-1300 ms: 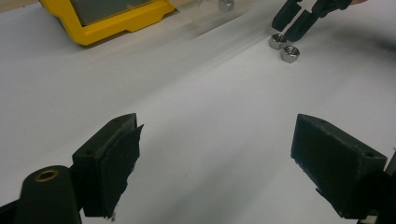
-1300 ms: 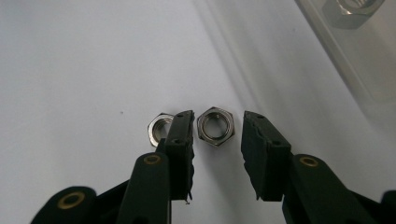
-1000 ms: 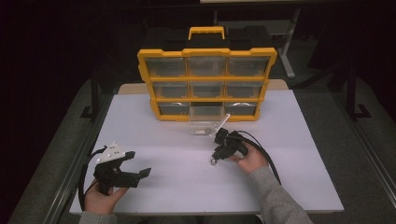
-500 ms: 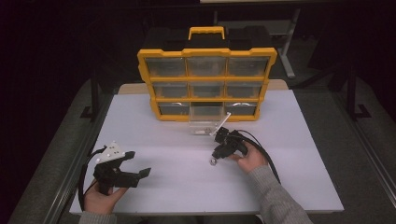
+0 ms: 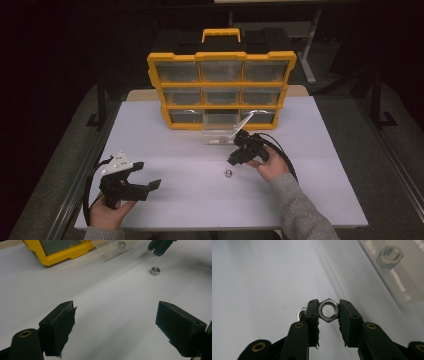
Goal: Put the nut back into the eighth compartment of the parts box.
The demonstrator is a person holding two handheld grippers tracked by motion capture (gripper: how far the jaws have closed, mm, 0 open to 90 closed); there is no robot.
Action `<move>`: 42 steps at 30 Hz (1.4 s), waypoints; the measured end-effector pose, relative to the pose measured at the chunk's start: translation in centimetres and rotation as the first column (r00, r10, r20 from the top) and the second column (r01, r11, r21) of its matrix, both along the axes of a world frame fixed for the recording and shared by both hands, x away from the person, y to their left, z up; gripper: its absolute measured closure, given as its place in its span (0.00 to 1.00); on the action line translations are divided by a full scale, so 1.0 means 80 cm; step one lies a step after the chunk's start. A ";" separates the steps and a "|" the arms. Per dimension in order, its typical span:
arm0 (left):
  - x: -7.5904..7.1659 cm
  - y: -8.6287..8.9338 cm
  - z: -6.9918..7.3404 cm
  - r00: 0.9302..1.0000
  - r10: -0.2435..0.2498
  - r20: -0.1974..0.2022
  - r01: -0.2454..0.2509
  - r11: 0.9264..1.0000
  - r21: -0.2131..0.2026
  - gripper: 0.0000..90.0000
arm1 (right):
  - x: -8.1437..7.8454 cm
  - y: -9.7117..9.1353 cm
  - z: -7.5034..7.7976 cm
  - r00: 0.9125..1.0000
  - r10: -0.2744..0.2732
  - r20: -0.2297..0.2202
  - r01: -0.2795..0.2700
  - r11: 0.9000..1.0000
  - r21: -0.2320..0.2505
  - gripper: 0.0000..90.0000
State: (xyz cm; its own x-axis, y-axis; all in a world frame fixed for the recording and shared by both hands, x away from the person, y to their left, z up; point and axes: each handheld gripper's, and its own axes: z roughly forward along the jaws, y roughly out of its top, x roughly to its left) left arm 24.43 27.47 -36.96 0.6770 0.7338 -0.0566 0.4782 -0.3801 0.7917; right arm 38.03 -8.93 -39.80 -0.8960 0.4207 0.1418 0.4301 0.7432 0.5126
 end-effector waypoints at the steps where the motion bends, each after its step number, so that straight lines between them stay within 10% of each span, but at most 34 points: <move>1: 0.000 0.001 0.000 1.000 -0.002 0.000 0.002 1.000 0.004 0.17 | 0.000 -0.002 0.010 1.000 0.001 0.004 -0.001 1.000 0.010 0.77; 42: 0.000 0.005 0.004 1.000 0.012 0.010 -0.012 1.000 -0.020 0.17 | 0.058 0.003 0.149 0.996 -0.040 0.082 0.035 0.998 0.058 0.77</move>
